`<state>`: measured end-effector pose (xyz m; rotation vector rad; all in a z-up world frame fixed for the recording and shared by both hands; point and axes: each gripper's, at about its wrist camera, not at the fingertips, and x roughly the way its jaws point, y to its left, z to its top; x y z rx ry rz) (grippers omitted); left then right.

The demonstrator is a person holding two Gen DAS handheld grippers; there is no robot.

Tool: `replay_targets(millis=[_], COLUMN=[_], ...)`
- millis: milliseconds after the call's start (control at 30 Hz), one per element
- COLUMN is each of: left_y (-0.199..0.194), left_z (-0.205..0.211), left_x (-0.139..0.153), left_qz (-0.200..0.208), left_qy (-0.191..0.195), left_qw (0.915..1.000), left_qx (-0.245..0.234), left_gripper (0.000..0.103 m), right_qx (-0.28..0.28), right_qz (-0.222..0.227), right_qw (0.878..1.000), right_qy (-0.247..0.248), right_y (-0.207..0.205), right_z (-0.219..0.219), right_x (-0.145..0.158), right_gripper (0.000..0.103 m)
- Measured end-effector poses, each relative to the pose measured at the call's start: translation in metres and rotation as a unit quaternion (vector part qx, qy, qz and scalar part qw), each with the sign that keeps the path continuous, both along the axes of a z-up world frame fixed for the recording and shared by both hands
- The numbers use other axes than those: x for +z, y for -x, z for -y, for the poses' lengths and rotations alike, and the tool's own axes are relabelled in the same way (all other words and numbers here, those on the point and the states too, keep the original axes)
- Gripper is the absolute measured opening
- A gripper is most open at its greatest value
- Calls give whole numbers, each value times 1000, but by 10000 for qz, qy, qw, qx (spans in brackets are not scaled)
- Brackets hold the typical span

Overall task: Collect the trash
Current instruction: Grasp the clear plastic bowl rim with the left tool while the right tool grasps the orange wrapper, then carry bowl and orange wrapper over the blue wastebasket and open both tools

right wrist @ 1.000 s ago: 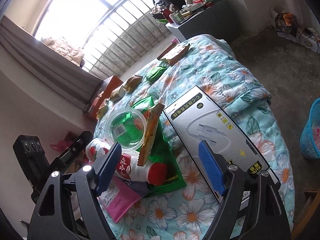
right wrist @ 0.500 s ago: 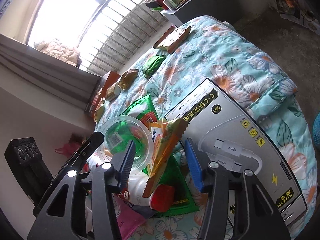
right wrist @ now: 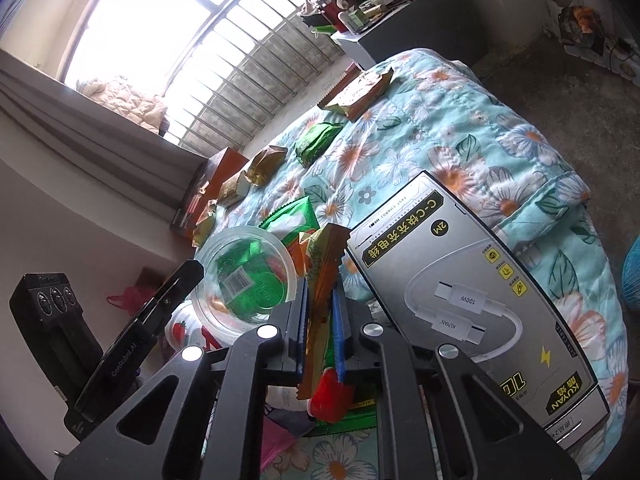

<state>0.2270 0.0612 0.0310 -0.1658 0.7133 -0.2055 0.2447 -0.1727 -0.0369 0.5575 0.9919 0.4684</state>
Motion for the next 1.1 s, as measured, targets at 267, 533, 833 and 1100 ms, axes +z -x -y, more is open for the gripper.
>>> replay_targets(millis=[267,533,833,1100], left_y=[21,39,51,58], left_z=[-13,-16,-13,6], left_x=[29,50,57,57], left_qz=[423,704,755,729], left_qy=[355,434,351,155], left_qw=[9984,9965,9965,9972], left_qx=[102,78,41,-83], left_gripper=[2,2,2,2], right_qx=[-111,-266,-470,-710], right_qz=[419,771,986,1037], right_qw=[9991,9966,9939,9917], right_qy=[41,90,182,277], right_y=[14,28,46,66], right_z=[11,20,35,50], right_x=[27,49,62,62], right_gripper=[9,9,9,8])
